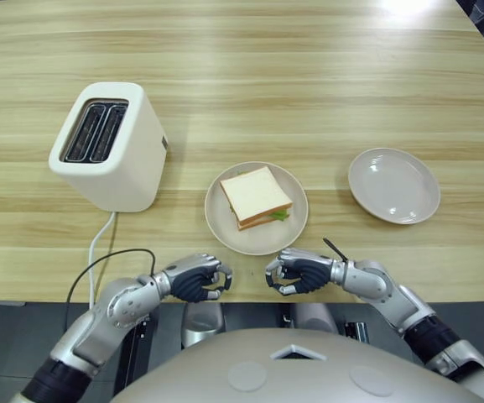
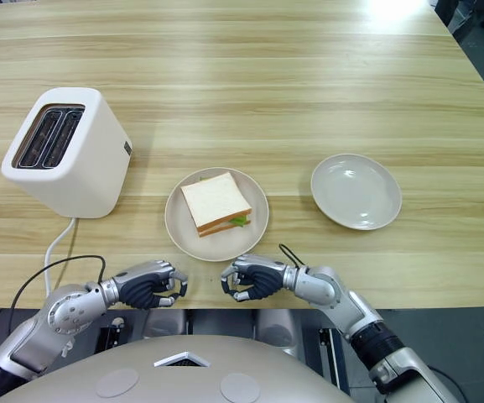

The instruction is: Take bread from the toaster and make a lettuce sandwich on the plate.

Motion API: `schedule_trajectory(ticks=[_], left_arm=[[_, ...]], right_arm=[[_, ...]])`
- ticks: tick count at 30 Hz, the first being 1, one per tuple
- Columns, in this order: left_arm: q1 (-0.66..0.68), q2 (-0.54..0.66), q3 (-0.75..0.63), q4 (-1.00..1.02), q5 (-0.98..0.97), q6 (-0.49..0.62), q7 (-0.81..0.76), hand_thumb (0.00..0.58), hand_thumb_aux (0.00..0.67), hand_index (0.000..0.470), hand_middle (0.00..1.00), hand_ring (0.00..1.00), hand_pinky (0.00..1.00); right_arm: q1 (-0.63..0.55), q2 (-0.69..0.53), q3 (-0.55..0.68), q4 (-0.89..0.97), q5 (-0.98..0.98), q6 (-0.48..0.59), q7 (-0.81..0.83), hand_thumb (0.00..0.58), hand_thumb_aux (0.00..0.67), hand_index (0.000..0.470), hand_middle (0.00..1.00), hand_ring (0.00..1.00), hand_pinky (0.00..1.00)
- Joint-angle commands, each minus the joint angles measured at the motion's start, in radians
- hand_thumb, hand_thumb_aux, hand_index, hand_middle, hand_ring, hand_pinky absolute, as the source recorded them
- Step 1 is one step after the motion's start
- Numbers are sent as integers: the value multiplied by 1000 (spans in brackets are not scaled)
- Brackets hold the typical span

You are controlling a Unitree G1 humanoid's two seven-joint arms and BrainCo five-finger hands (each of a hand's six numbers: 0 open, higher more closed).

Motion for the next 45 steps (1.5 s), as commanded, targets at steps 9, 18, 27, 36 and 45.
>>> schedule_trajectory(ticks=[9, 18, 27, 36, 45], left_arm=[[-348, -126, -118, 386, 319, -69, 306, 580, 670, 460, 1000, 1000, 1000], [-683, -192, -154, 769, 456, -1, 596, 580, 670, 460, 1000, 1000, 1000], [-823, -253, -184, 1086, 418, -59, 728, 580, 670, 460, 1000, 1000, 1000], [-764, -195, -135, 901, 350, -114, 790, 580, 670, 460, 1000, 1000, 1000], [-530, -284, 126, 292, -42, -111, 731, 0, 0, 0, 0, 0, 0]], right_arm=[[-174, 59, -39, 141, -177, 143, -106, 580, 670, 460, 1000, 1000, 1000], [-443, 150, -35, 449, -240, 131, -263, 580, 670, 460, 1000, 1000, 1000], [-685, 232, -29, 888, -247, 88, -374, 580, 670, 460, 1000, 1000, 1000], [-654, 167, -74, 875, -209, -62, -464, 506, 431, 296, 153, 153, 153], [-431, 208, -266, 443, 179, -255, -450, 0, 0, 0, 0, 0, 0]])
